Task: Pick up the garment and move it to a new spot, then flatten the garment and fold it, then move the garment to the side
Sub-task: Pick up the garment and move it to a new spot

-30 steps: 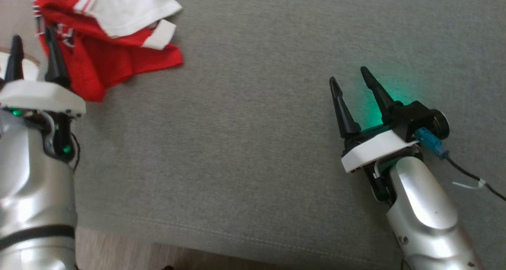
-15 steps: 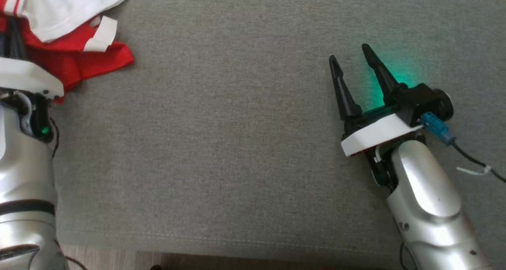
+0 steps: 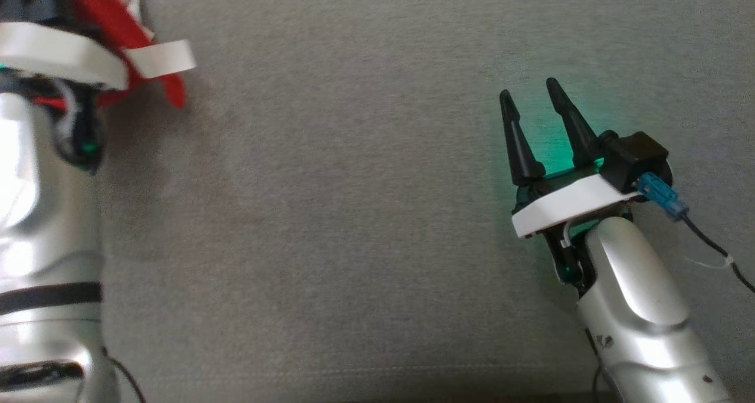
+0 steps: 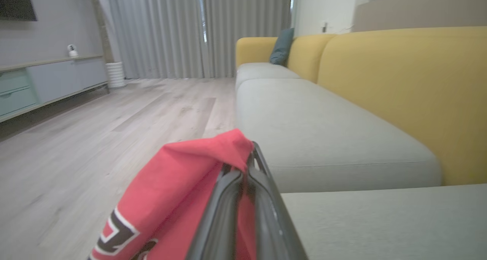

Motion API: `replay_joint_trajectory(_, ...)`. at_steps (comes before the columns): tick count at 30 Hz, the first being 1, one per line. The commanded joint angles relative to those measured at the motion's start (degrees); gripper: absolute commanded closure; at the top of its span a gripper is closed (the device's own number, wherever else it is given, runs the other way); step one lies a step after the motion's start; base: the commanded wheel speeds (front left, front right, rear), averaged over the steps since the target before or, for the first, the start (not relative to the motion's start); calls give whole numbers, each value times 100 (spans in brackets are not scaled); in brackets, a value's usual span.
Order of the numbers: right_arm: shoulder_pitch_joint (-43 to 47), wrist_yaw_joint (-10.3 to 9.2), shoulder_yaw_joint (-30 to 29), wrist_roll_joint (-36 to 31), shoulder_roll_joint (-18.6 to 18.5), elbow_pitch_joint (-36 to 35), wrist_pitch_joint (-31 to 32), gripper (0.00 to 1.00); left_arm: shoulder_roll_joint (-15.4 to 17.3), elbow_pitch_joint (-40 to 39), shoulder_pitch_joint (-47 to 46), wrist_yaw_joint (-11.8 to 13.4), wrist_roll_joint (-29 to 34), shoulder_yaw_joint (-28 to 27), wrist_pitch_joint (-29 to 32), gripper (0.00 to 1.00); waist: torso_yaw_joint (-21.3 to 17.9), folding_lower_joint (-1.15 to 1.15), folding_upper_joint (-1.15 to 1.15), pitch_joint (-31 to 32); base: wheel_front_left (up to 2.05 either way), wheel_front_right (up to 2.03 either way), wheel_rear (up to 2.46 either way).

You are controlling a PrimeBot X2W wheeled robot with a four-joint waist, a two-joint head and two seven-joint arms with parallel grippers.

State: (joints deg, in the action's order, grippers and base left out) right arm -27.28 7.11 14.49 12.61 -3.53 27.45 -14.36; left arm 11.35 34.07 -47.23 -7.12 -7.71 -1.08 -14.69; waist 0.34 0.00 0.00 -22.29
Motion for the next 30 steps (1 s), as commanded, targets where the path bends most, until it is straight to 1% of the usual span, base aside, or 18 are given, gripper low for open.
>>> replay_joint_trajectory(1, 95, 37, 114, 65, 65, -179, -60, 0, 150, -265, -189, -30, 32, -9, -31, 100, -267, 0, 0, 189, 0, 0, 0)
replay_joint_trajectory(5, 179, 37, 204, 269, 65, -290, -61, 0, -118, -489, -206, -34, -110, 604, -31, 100, -642, 0, 0, 328, 0, 0, 0)
replay_joint_trajectory(10, 265, 37, 359, 503, 65, -411, -62, 0, -343, -671, -202, -35, -366, 1312, -31, 100, -1133, 0, 0, 454, 0, 0, 0)
replay_joint_trajectory(16, 363, 37, 461, 633, 65, -479, -63, 0, -635, -772, -185, -35, -727, 2116, -31, 100, -1602, 0, 0, 516, 0, 0, 0)
replay_joint_trajectory(21, 455, 37, 514, 734, 65, -511, -63, 0, -786, -636, 120, -36, -975, 2644, -31, 100, -1807, 0, 0, 571, 0, 0, 0)
replay_joint_trajectory(24, 504, 37, 525, 750, 65, -497, -63, 0, -826, -582, 376, -34, -1105, 2828, -31, 100, -1833, 0, 0, 606, 0, 0, 0)
replay_joint_trajectory(27, 533, 37, 496, 747, 65, -470, -63, 0, -841, -547, 675, 51, -1188, 2922, -31, 100, -1794, 0, 0, 652, 0, 0, 0)
replay_joint_trajectory(28, 542, 37, 492, 745, 65, -461, -63, 0, -843, -542, 782, 91, -1227, 2937, -31, 83, -1766, 0, 0, 670, 0, 0, 0)
replay_joint_trajectory(29, 544, 37, 492, 740, 65, -455, -63, 0, -844, -537, 892, 142, -1261, 2946, -31, 40, -1736, 0, 0, 686, 0, 0, 0)
replay_joint_trajectory(30, 545, 37, 490, 729, 65, -447, -63, 0, -845, -534, 1005, 204, -1291, 2930, -31, 0, -1701, 0, 0, 709, 0, 0, 0)
